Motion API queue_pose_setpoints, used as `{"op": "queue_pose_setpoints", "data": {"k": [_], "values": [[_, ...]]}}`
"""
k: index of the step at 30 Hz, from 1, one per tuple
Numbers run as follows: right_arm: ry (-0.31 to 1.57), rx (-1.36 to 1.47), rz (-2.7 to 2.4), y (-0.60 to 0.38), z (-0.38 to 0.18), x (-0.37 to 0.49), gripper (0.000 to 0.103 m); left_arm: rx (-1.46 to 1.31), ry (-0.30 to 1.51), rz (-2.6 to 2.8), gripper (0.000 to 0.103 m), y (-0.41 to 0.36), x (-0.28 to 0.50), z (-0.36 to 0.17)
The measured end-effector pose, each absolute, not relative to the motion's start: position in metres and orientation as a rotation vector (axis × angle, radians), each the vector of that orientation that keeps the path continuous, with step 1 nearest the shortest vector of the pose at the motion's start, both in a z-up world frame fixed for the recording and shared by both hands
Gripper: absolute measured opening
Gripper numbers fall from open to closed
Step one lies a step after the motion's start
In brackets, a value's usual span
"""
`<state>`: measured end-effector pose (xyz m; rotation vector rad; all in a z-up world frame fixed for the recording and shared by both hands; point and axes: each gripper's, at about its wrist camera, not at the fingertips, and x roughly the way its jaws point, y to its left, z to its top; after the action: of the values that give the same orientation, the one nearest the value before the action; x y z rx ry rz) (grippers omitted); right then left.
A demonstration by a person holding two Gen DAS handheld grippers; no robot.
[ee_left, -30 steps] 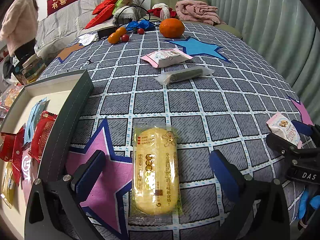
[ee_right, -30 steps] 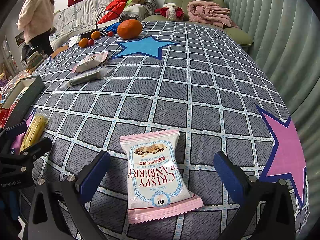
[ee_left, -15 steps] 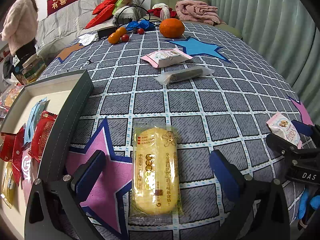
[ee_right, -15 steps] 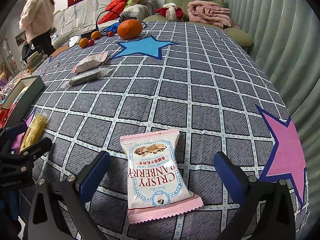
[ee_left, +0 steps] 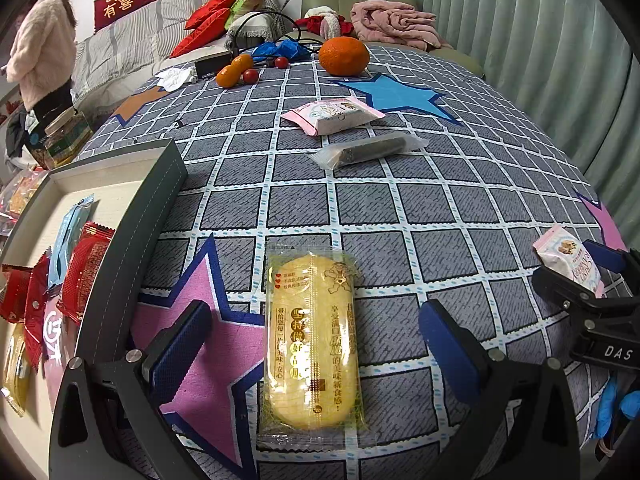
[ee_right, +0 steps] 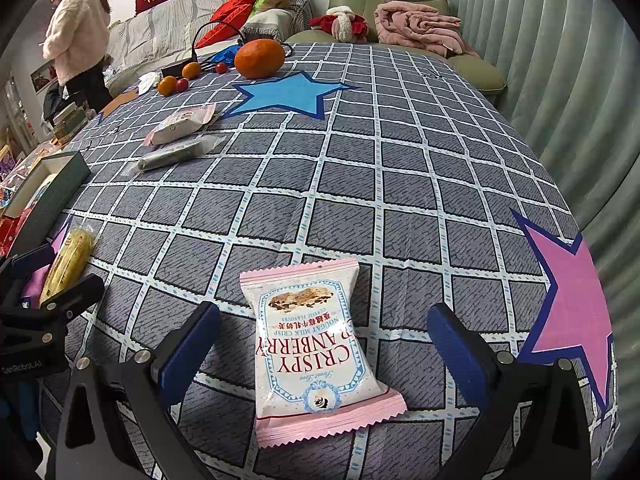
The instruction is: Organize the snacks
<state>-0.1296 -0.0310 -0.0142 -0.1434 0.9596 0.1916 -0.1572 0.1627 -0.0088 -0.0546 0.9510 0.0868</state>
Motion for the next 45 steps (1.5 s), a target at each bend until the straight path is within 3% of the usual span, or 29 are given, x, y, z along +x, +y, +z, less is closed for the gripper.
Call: {"op": "queue_pose_setpoints", "data": {"k": [28,31,32,34,35,37,45], "values": [[1.005,-0.159,0.206,-0.03,-0.013,-0.126,0.103,-0.051,0.976,0.09,0.103,0.162,-0.157,-0.007],[1.065,-0.175,0.218,-0.029,-0.01,-0.121,0.102,-0.045,1.013,0.069,0.095,0.159,-0.156,-0.003],[1.073,-0.179,0.22,-0.029,-0.009,-0.122,0.1,-0.039,1.021,0.057,0.092,0.157,-0.156,-0.001],[1.076,-0.188,0.232,-0.029,-0.005,-0.126,0.089,-0.029,1.036,0.022,0.072,0.149,-0.156,0.003],[1.077,-0.189,0.232,-0.028,-0.003,-0.127,0.077,-0.024,1.04,0.012,0.066,0.147,-0.156,0.004],[1.074,-0.183,0.232,-0.03,0.002,-0.129,0.042,-0.006,1.046,-0.025,0.039,0.14,-0.157,0.008],[1.112,-0.005,0.319,-0.041,0.01,-0.14,0.041,-0.114,1.054,-0.079,0.039,0.155,-0.176,0.023]]}}
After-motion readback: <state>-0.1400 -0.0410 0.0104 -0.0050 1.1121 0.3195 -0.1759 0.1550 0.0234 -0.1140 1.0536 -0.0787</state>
